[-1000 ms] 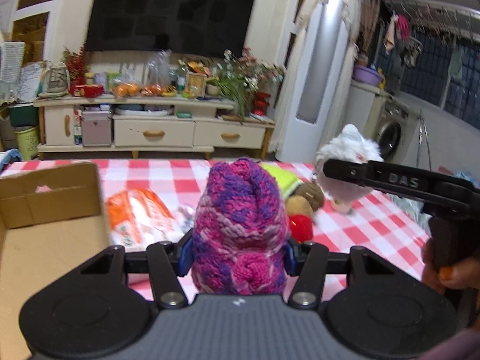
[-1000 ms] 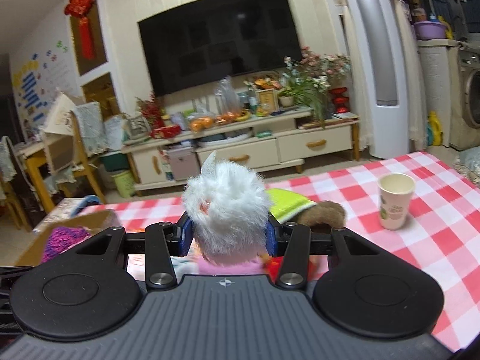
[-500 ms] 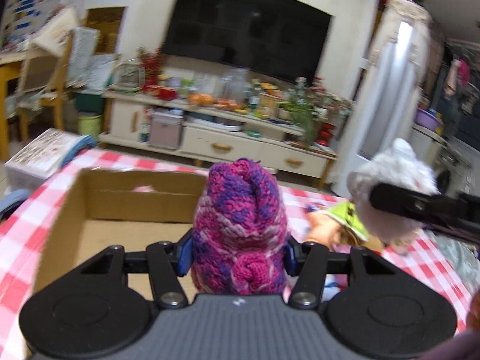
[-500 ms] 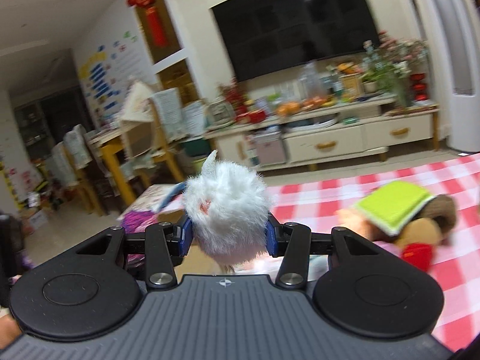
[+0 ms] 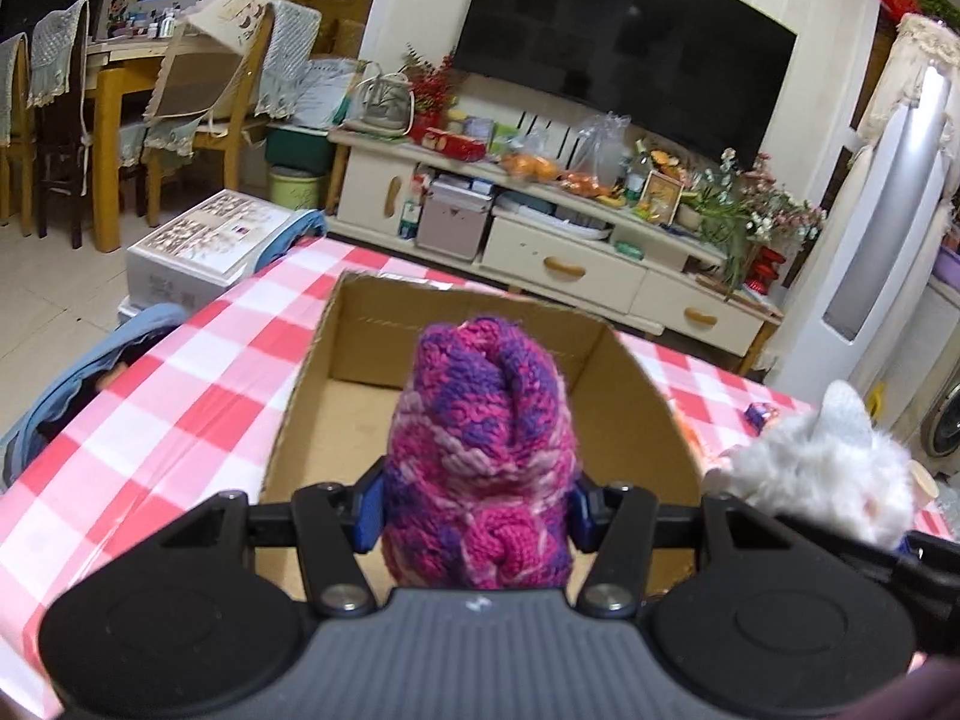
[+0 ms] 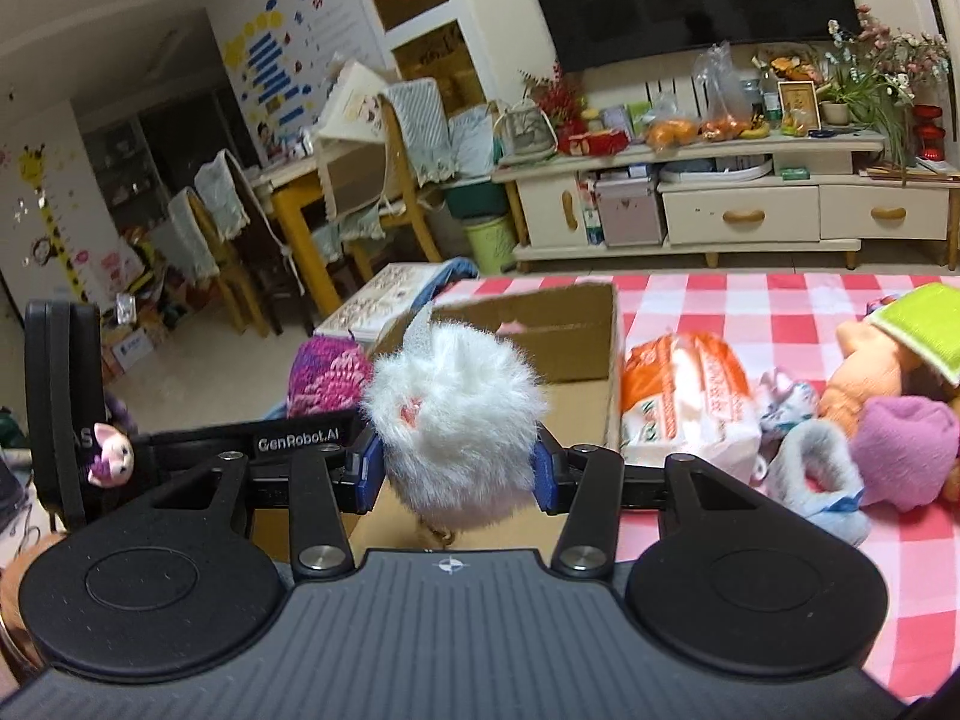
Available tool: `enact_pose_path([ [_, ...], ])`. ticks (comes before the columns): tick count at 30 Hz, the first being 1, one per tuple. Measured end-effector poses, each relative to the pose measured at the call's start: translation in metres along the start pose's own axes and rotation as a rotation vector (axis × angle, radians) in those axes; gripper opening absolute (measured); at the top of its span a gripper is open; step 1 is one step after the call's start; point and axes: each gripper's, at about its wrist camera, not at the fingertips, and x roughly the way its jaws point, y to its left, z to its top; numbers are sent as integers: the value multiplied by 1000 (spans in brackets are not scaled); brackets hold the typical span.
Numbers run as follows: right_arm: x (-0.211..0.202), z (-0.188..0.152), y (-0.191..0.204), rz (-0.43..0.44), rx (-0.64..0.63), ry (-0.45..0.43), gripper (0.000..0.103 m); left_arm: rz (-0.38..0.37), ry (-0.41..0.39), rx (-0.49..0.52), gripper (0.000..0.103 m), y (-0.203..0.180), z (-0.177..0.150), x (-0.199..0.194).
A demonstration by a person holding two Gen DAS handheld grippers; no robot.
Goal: Organize soft objects
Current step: 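Carry the knit sock and pompom over the cardboard box with both tools, then open both tools to drop the sock and pompom into the box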
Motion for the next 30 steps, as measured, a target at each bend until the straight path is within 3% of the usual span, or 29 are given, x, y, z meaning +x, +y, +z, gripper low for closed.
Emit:
enact_pose_path([
  [5, 3, -5, 7, -2, -13, 32, 63, 12, 20, -11, 57, 6, -4, -2],
  [7, 3, -5, 9, -16, -33, 36, 67, 20, 26, -13, 63, 7, -4, -1],
  [10, -1, -1, 9, -53, -61, 16, 99, 24, 14, -25, 83, 9, -3, -4],
  [19, -32, 11, -20, -168, -40, -120, 100, -21, -72, -28, 100, -5, -6, -13],
  [24, -48, 10, -49, -224, 51, -153, 101, -36, -145, 34, 100, -26, -14, -12],
  [26, -53, 7, -61, -237, 93, -154, 101, -43, -140, 67, 100, -32, -19, -7],
  [30, -58, -1, -78, -266, 146, -152, 101, 19, -138, 197, 100, -47, -33, 1],
])
